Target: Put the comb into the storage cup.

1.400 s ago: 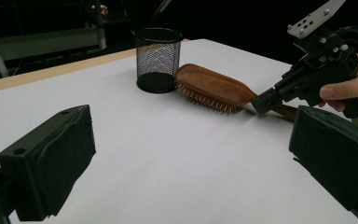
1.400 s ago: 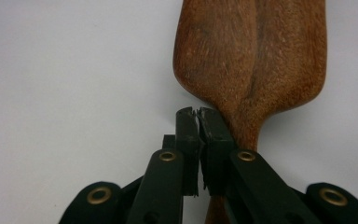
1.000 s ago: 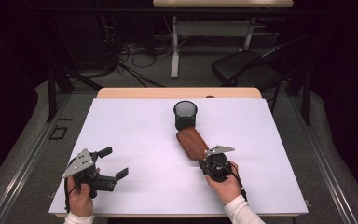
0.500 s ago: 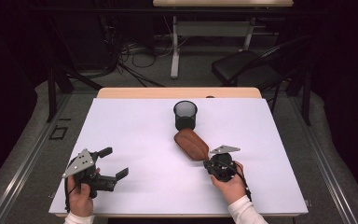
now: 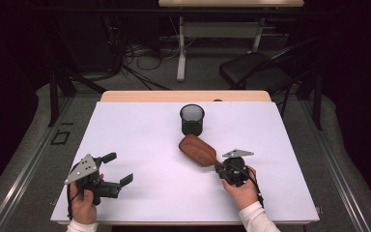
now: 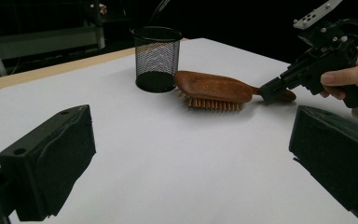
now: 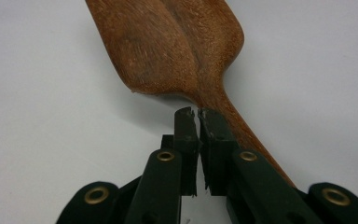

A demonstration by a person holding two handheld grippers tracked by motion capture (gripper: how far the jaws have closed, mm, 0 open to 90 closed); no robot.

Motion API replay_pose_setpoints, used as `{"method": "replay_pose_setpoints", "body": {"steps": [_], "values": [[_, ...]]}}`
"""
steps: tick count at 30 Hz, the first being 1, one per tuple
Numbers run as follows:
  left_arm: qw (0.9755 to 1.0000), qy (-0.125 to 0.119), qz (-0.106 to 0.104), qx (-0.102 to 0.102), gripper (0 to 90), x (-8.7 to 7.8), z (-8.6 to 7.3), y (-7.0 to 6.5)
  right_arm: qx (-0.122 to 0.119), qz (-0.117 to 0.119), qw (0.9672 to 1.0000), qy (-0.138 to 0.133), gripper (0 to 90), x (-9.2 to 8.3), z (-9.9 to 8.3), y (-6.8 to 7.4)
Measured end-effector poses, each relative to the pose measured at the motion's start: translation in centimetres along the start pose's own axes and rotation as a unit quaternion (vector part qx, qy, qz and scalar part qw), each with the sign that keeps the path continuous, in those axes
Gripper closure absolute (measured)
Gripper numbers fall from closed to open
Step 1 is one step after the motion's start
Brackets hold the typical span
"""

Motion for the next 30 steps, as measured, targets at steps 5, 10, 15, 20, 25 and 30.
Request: {"method": "replay_pose_setpoints", "body": {"steps": [5, 10, 15, 20, 25, 30], "values": [[1.0000, 0.001, 0.000, 0.000, 0.3, 0.0, 0.0, 0.0, 0.002, -0.002, 1.0000, -0.002, 85.4, 0.0, 0.0, -0.2], [1.0000, 0.000, 0.000, 0.000, 0.3, 0.0, 0.0, 0.0, 0.004, 0.000, 1.0000, -0.003, 84.8, 0.0, 0.0, -0.1], [1.0000, 0.001, -0.001, 0.001, 0.3, 0.0, 0.0, 0.0, 0.005, 0.001, 1.0000, -0.003, 84.2, 0.0, 0.0, -0.1], [1.0000, 0.000, 0.000, 0.000, 0.3, 0.0, 0.0, 0.0, 0.006, 0.007, 0.9999, -0.007, 82.6, -0.3, 0.3, 0.1], [1.0000, 0.000, -0.002, 0.000, 0.3, 0.0, 0.0, 0.0, 0.005, 0.014, 0.9996, -0.024, 80.5, -0.8, 1.1, 0.3], [1.0000, 0.002, -0.001, 0.000, 0.3, 0.0, 0.0, 0.0, 0.006, 0.018, 0.9994, -0.030, 75.9, -1.1, 1.4, 0.4]]}}
Point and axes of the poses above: each handheld gripper's, and its own axes: x roughly forward along the jaws, z roughly out of its top, y roughly to its left, the point moved 8 cm from there along x, roughly forward along the jaws, and after that the axes turned 15 degrees about -y, right-handed, at the moved point
